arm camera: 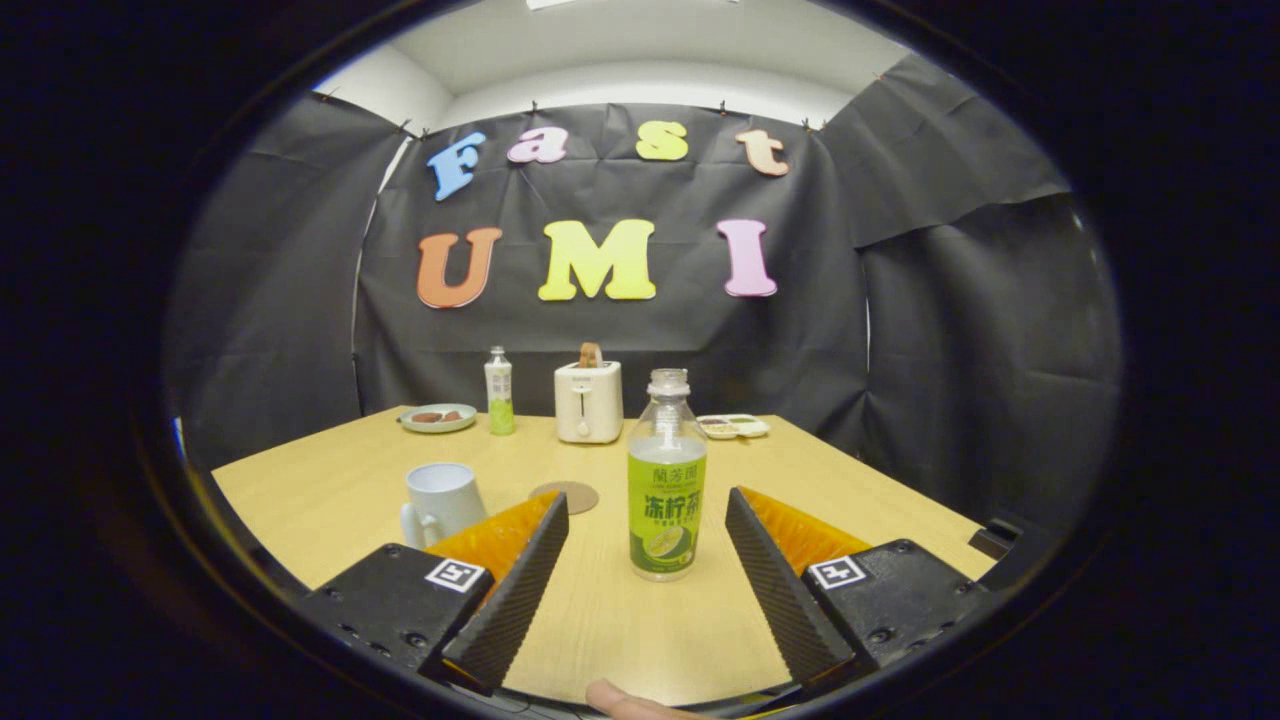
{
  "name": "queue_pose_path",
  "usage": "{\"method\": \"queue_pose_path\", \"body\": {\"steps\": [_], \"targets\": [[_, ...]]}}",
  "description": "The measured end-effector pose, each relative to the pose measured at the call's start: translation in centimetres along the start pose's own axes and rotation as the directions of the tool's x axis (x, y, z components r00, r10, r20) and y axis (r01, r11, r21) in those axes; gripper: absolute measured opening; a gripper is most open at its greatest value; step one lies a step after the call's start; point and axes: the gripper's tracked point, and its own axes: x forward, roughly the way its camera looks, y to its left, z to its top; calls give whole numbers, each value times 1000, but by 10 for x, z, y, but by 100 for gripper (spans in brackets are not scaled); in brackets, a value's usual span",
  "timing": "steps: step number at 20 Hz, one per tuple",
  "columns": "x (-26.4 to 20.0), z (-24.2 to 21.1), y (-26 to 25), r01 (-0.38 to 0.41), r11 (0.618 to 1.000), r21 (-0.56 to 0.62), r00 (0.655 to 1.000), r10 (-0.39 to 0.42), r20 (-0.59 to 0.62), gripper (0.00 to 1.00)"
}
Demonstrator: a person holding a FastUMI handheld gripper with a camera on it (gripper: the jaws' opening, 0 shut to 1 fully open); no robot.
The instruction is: Take the bottle from table, then pour the juice into the cup, finally place the bottle on the coaster
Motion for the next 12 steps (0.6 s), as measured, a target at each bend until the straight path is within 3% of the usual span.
{"method": "queue_pose_path", "body": {"steps": [12], "targets": [[79, 9, -15, -22, 1000, 14, 1000, 22, 14, 100]]}}
